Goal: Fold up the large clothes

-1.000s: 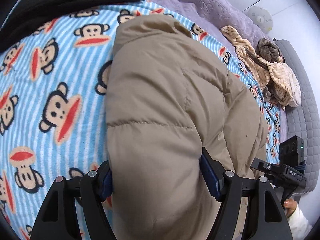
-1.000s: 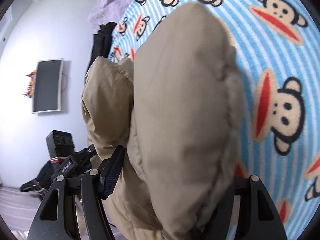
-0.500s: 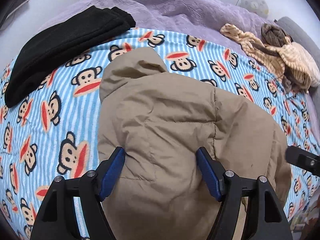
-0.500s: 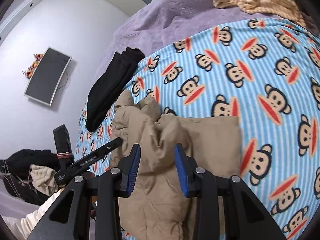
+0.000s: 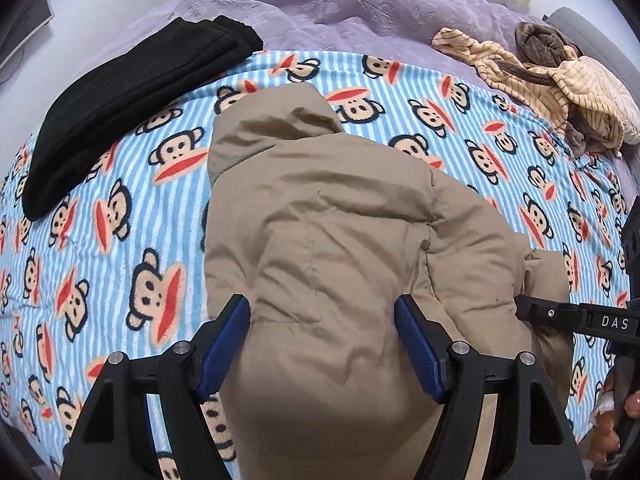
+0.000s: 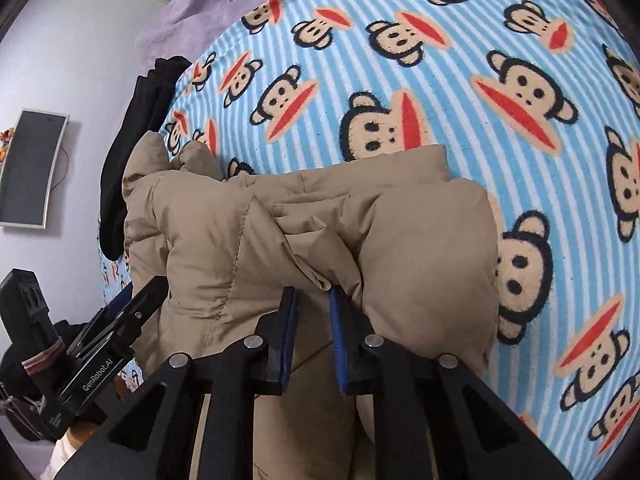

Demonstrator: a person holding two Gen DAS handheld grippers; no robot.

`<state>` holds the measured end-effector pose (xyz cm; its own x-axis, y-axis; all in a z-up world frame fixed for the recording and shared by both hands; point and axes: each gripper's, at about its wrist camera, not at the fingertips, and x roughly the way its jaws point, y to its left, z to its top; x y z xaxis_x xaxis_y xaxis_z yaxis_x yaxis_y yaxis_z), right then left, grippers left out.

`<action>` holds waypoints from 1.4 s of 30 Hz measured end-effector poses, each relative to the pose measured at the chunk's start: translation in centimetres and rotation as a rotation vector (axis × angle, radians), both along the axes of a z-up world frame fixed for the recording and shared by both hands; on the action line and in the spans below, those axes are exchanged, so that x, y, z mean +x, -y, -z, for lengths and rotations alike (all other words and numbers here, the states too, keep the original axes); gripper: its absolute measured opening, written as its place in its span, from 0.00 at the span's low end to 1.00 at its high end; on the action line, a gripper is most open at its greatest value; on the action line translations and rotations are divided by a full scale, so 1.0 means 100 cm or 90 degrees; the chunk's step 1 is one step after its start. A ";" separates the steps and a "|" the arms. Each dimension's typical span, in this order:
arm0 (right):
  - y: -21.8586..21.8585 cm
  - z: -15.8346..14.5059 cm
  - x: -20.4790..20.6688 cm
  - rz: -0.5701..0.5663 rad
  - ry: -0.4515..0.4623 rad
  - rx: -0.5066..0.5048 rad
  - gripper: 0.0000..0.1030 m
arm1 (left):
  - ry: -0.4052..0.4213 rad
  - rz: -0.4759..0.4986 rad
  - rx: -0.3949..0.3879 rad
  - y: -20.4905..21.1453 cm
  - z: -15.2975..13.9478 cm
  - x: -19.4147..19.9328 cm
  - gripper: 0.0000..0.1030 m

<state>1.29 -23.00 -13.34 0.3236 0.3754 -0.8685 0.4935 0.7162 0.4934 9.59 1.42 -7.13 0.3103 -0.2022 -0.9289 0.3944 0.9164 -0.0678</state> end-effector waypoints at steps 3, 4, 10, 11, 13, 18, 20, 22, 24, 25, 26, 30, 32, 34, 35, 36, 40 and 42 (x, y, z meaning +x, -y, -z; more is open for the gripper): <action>-0.003 -0.004 -0.001 -0.008 -0.003 0.002 0.18 | -0.010 -0.008 0.007 -0.012 -0.004 -0.012 0.73; -0.004 -0.007 -0.003 -0.011 -0.002 0.002 0.20 | -0.015 -0.010 0.008 -0.017 -0.005 -0.016 0.73; -0.016 -0.020 -0.016 -0.029 -0.011 -0.002 0.20 | -0.031 -0.011 0.005 -0.036 -0.010 -0.040 0.73; -0.018 -0.022 -0.019 -0.032 -0.011 -0.004 0.20 | -0.034 -0.009 0.004 -0.039 -0.010 -0.043 0.73; -0.023 -0.027 -0.028 -0.037 -0.011 -0.006 0.20 | -0.039 -0.007 0.001 -0.043 -0.012 -0.048 0.73; -0.037 -0.036 -0.053 -0.034 -0.017 -0.016 0.20 | -0.051 -0.002 0.000 -0.053 -0.018 -0.055 0.80; -0.042 -0.042 -0.061 -0.027 -0.016 -0.026 0.20 | -0.039 -0.003 0.000 -0.057 -0.023 -0.059 0.93; -0.045 -0.049 -0.068 -0.016 -0.014 -0.046 0.20 | -0.011 -0.001 0.006 -0.062 -0.031 -0.063 0.99; -0.048 -0.057 -0.071 -0.008 -0.010 -0.071 0.21 | 0.002 0.002 0.010 -0.065 -0.036 -0.065 0.99; -0.050 -0.062 -0.073 -0.003 -0.006 -0.086 0.21 | 0.006 0.001 0.011 -0.066 -0.039 -0.066 0.99; -0.052 -0.067 -0.076 0.002 -0.003 -0.102 0.26 | 0.009 -0.001 0.011 -0.068 -0.041 -0.067 0.99; -0.062 -0.088 -0.080 0.013 0.018 -0.174 0.79 | 0.023 -0.017 0.010 -0.074 -0.054 -0.072 0.99; -0.069 -0.099 -0.081 0.002 0.029 -0.214 0.79 | 0.029 -0.025 0.007 -0.077 -0.059 -0.075 0.99; -0.074 -0.105 -0.080 -0.009 0.032 -0.243 0.79 | 0.040 -0.037 0.011 -0.079 -0.064 -0.078 0.99; -0.076 -0.107 -0.079 -0.013 0.033 -0.254 0.79 | 0.045 -0.043 0.014 -0.080 -0.066 -0.080 0.99; -0.077 -0.108 -0.079 -0.015 0.033 -0.263 0.80 | 0.047 -0.049 0.015 -0.081 -0.068 -0.082 0.99; -0.081 -0.115 -0.081 -0.020 0.046 -0.300 0.90 | 0.056 -0.070 0.013 -0.084 -0.074 -0.087 0.99; -0.083 -0.120 -0.083 -0.024 0.054 -0.317 0.90 | 0.061 -0.075 0.017 -0.084 -0.076 -0.090 0.99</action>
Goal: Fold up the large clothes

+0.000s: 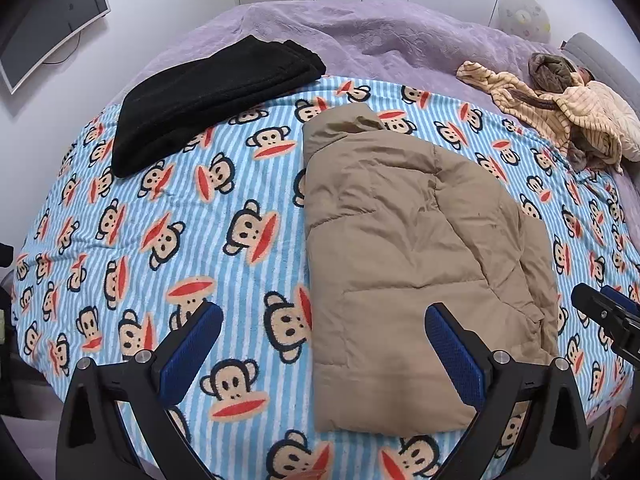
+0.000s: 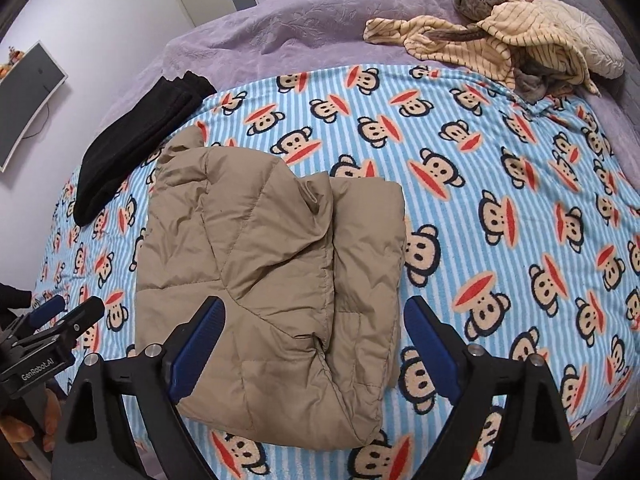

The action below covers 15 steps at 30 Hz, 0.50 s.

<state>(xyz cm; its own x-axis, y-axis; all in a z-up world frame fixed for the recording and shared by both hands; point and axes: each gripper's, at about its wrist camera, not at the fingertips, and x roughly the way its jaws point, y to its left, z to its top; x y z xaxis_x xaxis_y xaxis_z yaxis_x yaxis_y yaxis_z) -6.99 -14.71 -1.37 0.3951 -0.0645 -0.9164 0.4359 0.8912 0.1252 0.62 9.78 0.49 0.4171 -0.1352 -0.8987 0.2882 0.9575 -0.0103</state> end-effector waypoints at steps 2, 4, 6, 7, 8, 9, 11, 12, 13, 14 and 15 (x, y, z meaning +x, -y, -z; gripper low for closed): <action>-0.001 -0.002 -0.001 -0.004 0.002 -0.010 0.90 | 0.002 -0.003 0.001 0.001 -0.001 -0.002 0.99; 0.001 -0.004 -0.001 -0.007 0.003 -0.008 0.90 | 0.003 -0.005 0.001 0.002 -0.002 -0.003 0.99; 0.001 -0.005 -0.002 -0.006 0.004 -0.009 0.90 | 0.003 -0.004 0.001 0.002 -0.002 -0.003 0.99; 0.001 -0.006 -0.003 -0.006 0.005 -0.010 0.90 | 0.003 -0.004 0.002 0.002 -0.002 -0.004 0.99; 0.001 -0.007 -0.004 -0.007 0.006 -0.010 0.90 | 0.003 -0.005 0.001 0.002 -0.002 -0.004 0.99; 0.001 -0.007 -0.004 -0.006 0.006 -0.009 0.90 | 0.004 -0.004 0.001 0.003 -0.002 -0.004 0.99; 0.002 -0.007 -0.004 -0.006 0.006 -0.010 0.90 | 0.006 -0.004 0.002 0.004 -0.003 -0.006 0.99; 0.002 -0.007 -0.004 -0.006 0.005 -0.010 0.90 | 0.007 -0.003 0.003 0.004 -0.004 -0.007 0.99; 0.003 -0.007 -0.004 -0.006 0.005 -0.009 0.90 | 0.008 -0.003 0.003 0.004 -0.004 -0.008 0.99; 0.003 -0.007 -0.004 -0.006 0.005 -0.009 0.90 | 0.007 -0.004 0.003 0.004 -0.004 -0.008 0.99; 0.003 -0.007 -0.005 -0.006 0.005 -0.009 0.90 | 0.007 -0.003 0.003 0.005 -0.004 -0.008 0.99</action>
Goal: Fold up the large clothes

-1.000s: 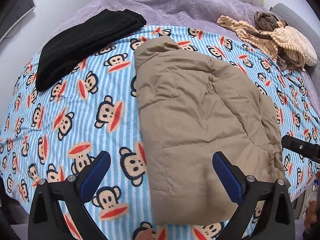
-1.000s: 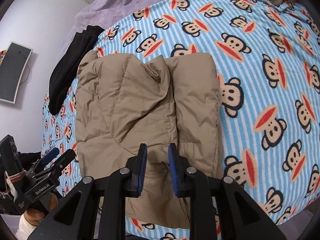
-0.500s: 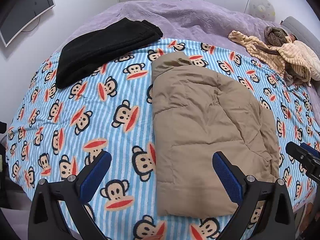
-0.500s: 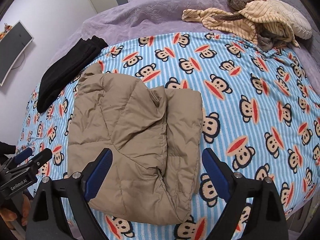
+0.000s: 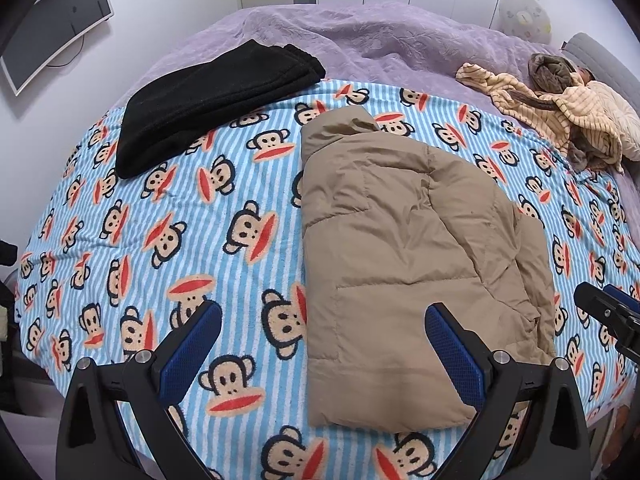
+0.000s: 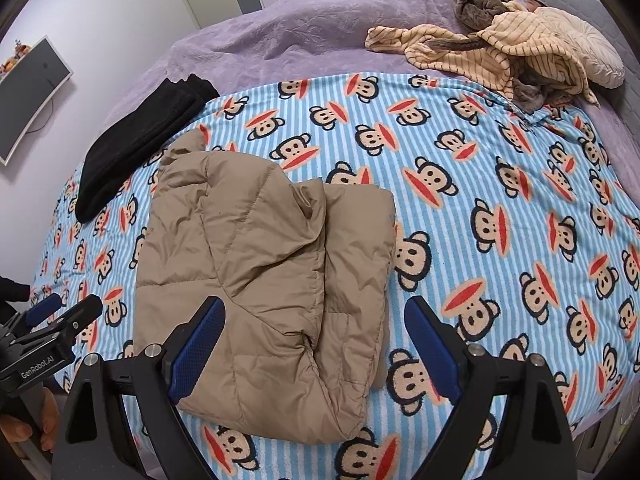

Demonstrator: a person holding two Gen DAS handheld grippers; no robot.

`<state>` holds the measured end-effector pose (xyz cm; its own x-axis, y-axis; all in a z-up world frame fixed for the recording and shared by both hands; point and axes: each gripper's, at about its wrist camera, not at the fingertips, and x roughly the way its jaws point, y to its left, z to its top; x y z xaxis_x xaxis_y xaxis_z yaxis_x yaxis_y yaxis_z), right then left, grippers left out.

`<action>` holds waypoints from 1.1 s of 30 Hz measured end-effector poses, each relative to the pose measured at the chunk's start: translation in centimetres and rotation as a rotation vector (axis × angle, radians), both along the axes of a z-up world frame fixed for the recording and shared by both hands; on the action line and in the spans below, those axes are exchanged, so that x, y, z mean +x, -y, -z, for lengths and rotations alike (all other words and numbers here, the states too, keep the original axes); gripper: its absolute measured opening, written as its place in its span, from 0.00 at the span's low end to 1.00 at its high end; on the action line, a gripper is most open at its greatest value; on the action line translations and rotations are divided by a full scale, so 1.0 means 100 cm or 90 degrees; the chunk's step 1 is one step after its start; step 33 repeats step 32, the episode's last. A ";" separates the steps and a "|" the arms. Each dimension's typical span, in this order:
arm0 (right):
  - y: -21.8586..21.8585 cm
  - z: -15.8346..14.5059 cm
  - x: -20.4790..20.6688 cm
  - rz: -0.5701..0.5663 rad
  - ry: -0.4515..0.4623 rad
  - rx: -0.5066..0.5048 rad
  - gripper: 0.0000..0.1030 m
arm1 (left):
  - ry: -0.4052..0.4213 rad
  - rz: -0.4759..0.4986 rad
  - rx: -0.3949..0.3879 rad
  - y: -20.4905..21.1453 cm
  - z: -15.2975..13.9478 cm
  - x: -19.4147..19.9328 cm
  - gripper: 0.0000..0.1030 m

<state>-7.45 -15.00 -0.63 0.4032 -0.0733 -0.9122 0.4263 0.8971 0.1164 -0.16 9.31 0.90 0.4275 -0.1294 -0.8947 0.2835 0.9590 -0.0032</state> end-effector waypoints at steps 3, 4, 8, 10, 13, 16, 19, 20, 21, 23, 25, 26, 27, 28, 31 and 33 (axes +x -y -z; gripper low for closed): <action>0.000 0.000 -0.001 -0.001 0.001 0.001 0.90 | 0.001 0.002 0.000 0.000 0.000 0.000 0.99; 0.000 0.001 0.000 0.000 0.001 0.000 0.90 | 0.001 0.002 0.000 0.000 0.000 -0.001 0.99; 0.000 0.000 -0.001 0.001 0.001 0.000 0.90 | 0.001 0.003 0.001 0.001 -0.001 -0.003 0.99; 0.000 0.000 -0.002 0.001 0.001 0.000 0.90 | 0.002 0.006 0.001 0.002 -0.001 -0.004 0.99; -0.001 -0.001 -0.002 0.001 0.002 0.000 0.90 | 0.002 0.008 0.001 0.003 -0.002 -0.006 0.99; 0.000 0.000 -0.002 0.000 0.001 0.000 0.90 | 0.002 0.009 0.001 0.002 -0.002 -0.007 0.99; -0.001 0.000 -0.003 0.000 0.001 0.001 0.90 | 0.001 0.008 0.000 0.002 -0.001 -0.006 0.99; -0.001 0.000 -0.003 0.000 0.001 0.001 0.90 | 0.001 0.007 0.000 0.002 -0.001 -0.006 0.99; -0.001 0.000 -0.003 0.000 0.001 0.001 0.90 | 0.001 0.007 0.000 0.001 -0.001 -0.006 0.99; -0.001 0.000 -0.003 0.000 0.001 0.000 0.90 | 0.001 0.007 0.000 0.002 -0.001 -0.005 0.99; -0.001 0.000 -0.003 0.000 0.001 0.000 0.90 | 0.004 0.007 0.000 0.002 -0.002 -0.006 0.99; -0.002 0.001 -0.003 0.001 0.001 0.000 0.90 | 0.005 0.007 -0.002 0.002 -0.001 -0.005 0.99; -0.002 0.001 -0.003 0.001 0.001 0.001 0.90 | 0.005 0.007 -0.005 0.001 -0.001 -0.006 0.99; -0.002 0.000 -0.004 0.002 0.000 0.001 0.90 | 0.004 0.008 -0.007 0.001 -0.001 -0.006 0.99; -0.004 -0.001 -0.005 0.002 -0.001 0.002 0.90 | 0.007 0.010 -0.005 0.000 -0.002 -0.006 0.99; -0.004 -0.001 -0.006 0.002 -0.001 0.003 0.90 | 0.008 0.010 -0.005 0.000 -0.002 -0.006 0.99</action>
